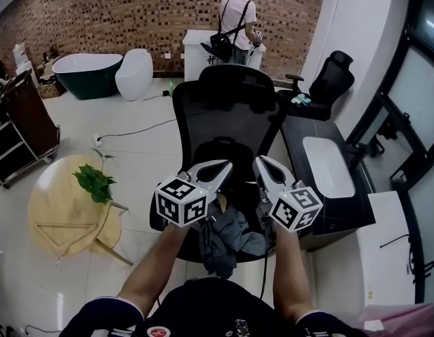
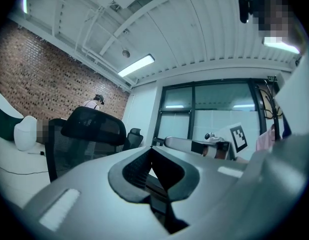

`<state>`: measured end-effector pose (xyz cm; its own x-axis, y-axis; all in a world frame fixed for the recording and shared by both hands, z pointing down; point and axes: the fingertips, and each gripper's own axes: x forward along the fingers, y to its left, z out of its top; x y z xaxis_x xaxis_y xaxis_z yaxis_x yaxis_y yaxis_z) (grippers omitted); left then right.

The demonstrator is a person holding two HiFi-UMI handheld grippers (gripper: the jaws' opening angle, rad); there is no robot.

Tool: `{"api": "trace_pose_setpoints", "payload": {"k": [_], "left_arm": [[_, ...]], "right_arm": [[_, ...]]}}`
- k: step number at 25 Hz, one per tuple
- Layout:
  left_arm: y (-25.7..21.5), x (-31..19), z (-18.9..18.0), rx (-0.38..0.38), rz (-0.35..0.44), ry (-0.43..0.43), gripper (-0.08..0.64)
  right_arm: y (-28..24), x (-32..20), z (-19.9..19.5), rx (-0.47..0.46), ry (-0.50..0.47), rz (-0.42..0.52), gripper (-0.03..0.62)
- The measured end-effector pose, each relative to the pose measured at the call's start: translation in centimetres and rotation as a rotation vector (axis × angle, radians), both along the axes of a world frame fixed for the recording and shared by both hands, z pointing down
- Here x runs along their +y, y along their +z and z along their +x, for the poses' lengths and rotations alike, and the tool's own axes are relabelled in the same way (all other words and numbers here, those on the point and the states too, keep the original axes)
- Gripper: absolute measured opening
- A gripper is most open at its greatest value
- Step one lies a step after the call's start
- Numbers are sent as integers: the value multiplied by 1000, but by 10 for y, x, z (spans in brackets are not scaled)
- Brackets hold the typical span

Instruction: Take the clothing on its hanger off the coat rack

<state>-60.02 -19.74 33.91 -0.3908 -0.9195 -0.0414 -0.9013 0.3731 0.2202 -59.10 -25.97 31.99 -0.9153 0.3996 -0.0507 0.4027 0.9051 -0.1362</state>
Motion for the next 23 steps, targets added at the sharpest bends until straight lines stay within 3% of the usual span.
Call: {"api": "trace_pose_setpoints", "payload": {"k": [23], "left_arm": [[8,3,7,7,-15,2,12]], "right_arm": [[-11,12,6,-26,-52,-6,2]]}}
